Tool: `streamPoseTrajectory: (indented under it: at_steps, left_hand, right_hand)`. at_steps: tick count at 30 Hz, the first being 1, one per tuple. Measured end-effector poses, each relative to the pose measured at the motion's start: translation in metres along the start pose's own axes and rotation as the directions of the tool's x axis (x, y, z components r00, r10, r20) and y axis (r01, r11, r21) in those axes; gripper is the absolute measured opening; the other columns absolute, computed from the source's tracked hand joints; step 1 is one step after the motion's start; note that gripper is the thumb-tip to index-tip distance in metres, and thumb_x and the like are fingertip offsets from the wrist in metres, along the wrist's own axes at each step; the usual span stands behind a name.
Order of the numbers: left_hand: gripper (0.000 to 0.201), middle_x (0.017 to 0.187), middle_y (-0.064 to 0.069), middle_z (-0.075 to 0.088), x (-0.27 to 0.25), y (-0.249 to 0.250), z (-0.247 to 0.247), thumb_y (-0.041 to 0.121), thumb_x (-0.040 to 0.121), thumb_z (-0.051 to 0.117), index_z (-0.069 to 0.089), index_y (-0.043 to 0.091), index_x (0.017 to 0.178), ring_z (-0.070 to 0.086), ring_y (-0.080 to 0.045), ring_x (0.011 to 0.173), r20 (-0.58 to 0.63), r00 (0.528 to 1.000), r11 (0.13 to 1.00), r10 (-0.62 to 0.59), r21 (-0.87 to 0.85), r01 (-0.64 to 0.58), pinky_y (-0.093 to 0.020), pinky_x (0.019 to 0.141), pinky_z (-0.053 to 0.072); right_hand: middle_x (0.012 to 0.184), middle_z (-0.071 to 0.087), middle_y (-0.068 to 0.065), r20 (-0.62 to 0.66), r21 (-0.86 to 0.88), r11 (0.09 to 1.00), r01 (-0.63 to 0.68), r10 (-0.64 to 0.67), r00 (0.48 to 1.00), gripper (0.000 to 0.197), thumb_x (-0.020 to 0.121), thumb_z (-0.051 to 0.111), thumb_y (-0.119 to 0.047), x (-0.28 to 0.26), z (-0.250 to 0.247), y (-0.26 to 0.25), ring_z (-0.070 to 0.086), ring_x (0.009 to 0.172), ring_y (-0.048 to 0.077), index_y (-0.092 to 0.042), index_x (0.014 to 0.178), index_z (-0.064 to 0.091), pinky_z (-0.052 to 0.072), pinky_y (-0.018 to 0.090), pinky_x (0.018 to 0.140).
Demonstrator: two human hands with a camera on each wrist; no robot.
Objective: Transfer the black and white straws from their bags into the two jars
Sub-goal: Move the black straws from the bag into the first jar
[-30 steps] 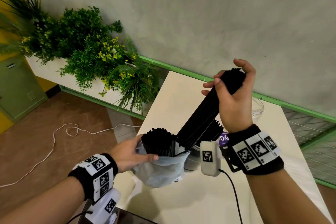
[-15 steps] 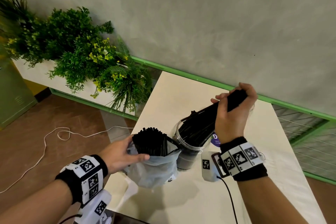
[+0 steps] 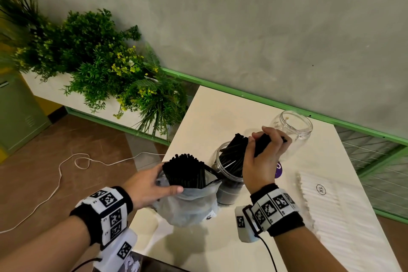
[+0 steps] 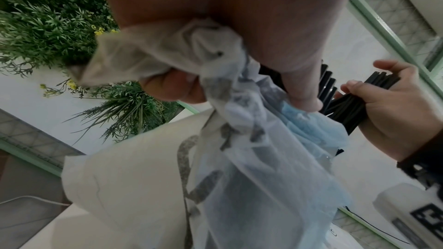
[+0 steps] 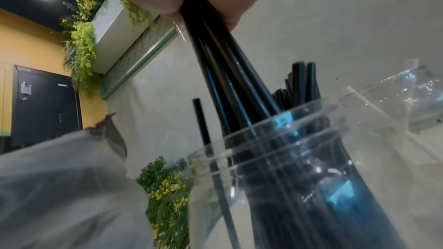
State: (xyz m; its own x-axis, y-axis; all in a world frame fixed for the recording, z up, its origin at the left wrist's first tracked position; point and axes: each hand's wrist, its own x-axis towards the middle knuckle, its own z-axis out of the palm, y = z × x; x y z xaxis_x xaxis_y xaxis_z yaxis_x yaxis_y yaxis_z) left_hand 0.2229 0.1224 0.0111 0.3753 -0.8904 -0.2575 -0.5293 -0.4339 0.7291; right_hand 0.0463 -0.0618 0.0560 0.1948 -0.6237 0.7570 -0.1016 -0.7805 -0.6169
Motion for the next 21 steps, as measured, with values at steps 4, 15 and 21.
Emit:
streamPoseTrajectory:
  at_steps: [4,15,21]
  left_hand:
    - [0.126,0.124,0.011,0.059,0.000,0.001,0.000,0.103,0.030,0.034,0.043,0.031,0.133,0.053,0.001,0.102,0.002,1.000,1.000,-0.012,-0.008,0.012,-0.010,0.077,0.039]
    - [0.121,0.117,0.016,0.058,-0.001,0.000,-0.002,0.102,0.034,0.038,0.044,0.032,0.132,0.052,0.002,0.104,0.001,1.000,0.999,0.000,-0.032,0.000,-0.006,0.078,0.039]
    - [0.098,0.119,0.015,0.057,0.001,-0.006,0.002,0.098,0.038,0.046,0.040,0.043,0.118,0.055,-0.005,0.114,-0.003,1.000,0.997,-0.003,-0.079,0.003,-0.026,0.095,0.047]
  right_hand:
    - [0.110,0.041,0.031,0.114,-0.050,0.998,-0.024,0.029,0.993,0.033,0.082,0.055,0.020,-0.008,0.008,0.012,0.038,0.105,-0.022,0.008,0.112,0.046,0.029,0.000,0.092]
    - [0.099,0.064,-0.008,0.280,-0.010,0.942,-0.335,0.325,0.904,0.016,0.093,0.059,-0.013,-0.007,0.011,0.037,0.061,0.098,0.008,-0.027,0.100,0.055,0.047,0.024,0.085]
    - [0.110,0.061,-0.007,0.216,0.212,0.916,-0.341,0.296,0.930,0.032,0.096,0.046,0.002,0.006,0.009,0.028,0.062,0.109,0.010,-0.025,0.112,0.045,0.044,0.018,0.094]
